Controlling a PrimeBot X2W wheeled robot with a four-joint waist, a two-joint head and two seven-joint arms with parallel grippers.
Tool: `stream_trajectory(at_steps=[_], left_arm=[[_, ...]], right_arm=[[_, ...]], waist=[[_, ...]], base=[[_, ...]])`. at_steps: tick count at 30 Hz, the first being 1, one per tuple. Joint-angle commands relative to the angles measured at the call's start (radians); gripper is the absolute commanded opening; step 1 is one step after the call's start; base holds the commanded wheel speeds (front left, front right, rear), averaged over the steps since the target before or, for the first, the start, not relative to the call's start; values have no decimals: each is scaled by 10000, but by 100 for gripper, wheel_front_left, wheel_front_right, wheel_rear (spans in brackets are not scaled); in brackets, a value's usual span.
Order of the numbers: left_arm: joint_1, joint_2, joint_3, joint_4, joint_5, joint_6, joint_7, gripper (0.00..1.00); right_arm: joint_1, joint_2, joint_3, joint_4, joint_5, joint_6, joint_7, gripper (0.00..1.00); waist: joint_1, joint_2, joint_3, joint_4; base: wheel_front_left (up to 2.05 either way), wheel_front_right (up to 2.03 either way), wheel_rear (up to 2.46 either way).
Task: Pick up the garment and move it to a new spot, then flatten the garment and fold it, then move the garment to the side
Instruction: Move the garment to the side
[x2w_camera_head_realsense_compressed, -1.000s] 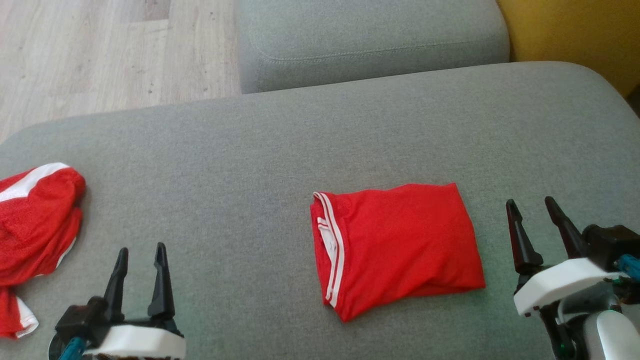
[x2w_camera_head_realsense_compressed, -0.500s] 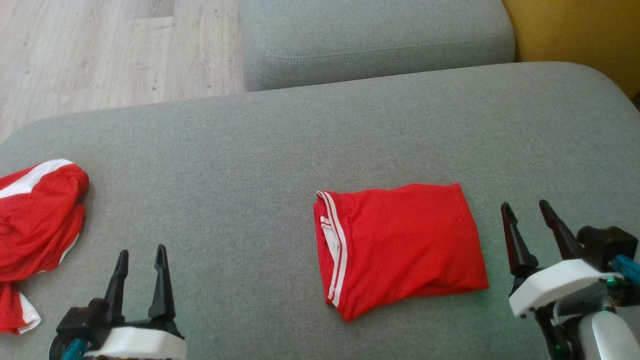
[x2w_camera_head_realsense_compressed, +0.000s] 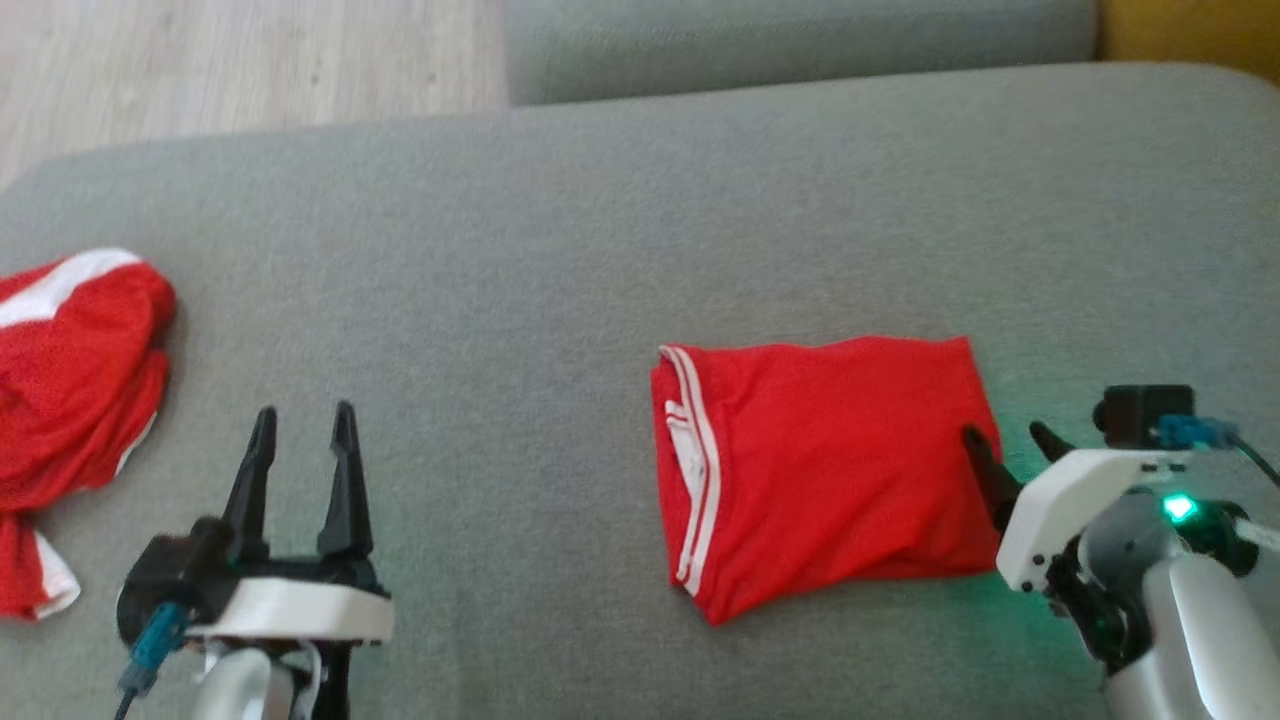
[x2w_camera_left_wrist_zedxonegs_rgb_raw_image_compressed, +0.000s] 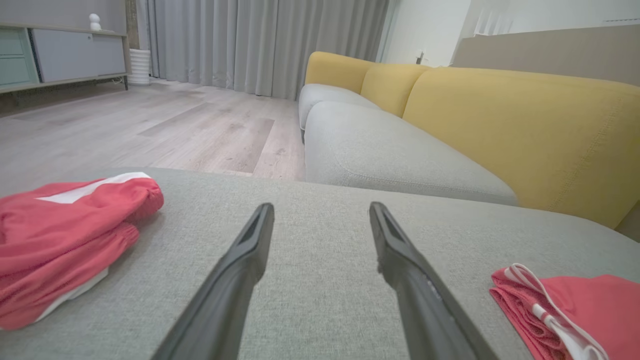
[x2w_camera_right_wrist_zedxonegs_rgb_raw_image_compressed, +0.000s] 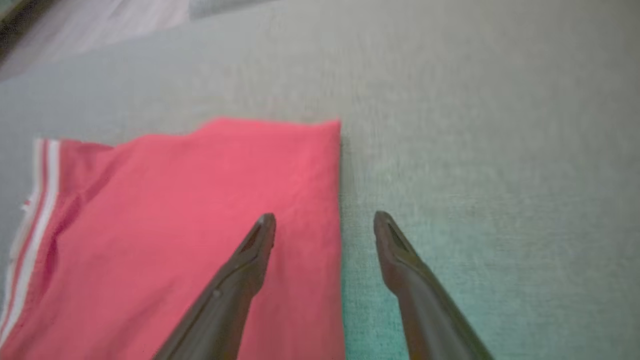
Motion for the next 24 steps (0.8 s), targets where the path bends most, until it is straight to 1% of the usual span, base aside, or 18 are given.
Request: stream_trajectory(at_steps=[1, 5, 8, 9, 10, 11, 16, 20, 21, 24], left_arm=[[-427, 83, 258, -291, 84, -1, -64, 100], [-544, 52, 217, -219, 87, -19, -72, 100], [-528, 62, 241, -180, 76, -24, -79, 100], [-516, 67, 254, -172, 73, -23, -81, 100], [-502, 73, 273, -170, 69, -18, -83, 100], [-491, 80, 296, -172, 65, -12, -84, 100], [-588, 105, 349, -218, 70, -14, -91, 100], [-765, 197, 401, -347, 97, -44, -94, 100], [-765, 197, 401, -347, 97, -44, -94, 100], [-883, 237, 447, -567, 170, -6, -95, 100]], right_arm=[[-451, -67, 202, -70, -92, 67, 330, 100], [-506, 36, 112, 678, -117, 67, 1322, 100], [-360, 124, 135, 914, 109, 67, 2042, 100], [-308, 91, 203, 918, 165, 67, 2253, 90], [-285, 32, 249, 871, 214, 67, 2371, 59], [-294, -63, 333, 773, 249, 67, 2391, 0], [-664, -683, 834, 273, 323, 67, 1984, 0], [-1491, -1417, 1898, -60, 476, 67, 1807, 0], [-1491, -1417, 1898, -60, 476, 67, 1807, 0], [-2390, -2137, 2660, -215, 634, 67, 1658, 0]], waist=[[-2, 0, 223, 235], [-2, 0, 279, 391], [-2, 0, 276, 425], [-2, 0, 274, 418], [-2, 0, 279, 397], [-2, 0, 291, 368], [-2, 0, 491, 106], [-2, 0, 862, -341], [-2, 0, 862, -341], [-2, 0, 1246, -840]], base=[[0, 0, 0], [0, 0, 0], [0, 0, 0], [0, 0, 0], [0, 0, 0], [0, 0, 0], [0, 0, 0], [0, 0, 0], [0, 0, 0], [0, 0, 0]])
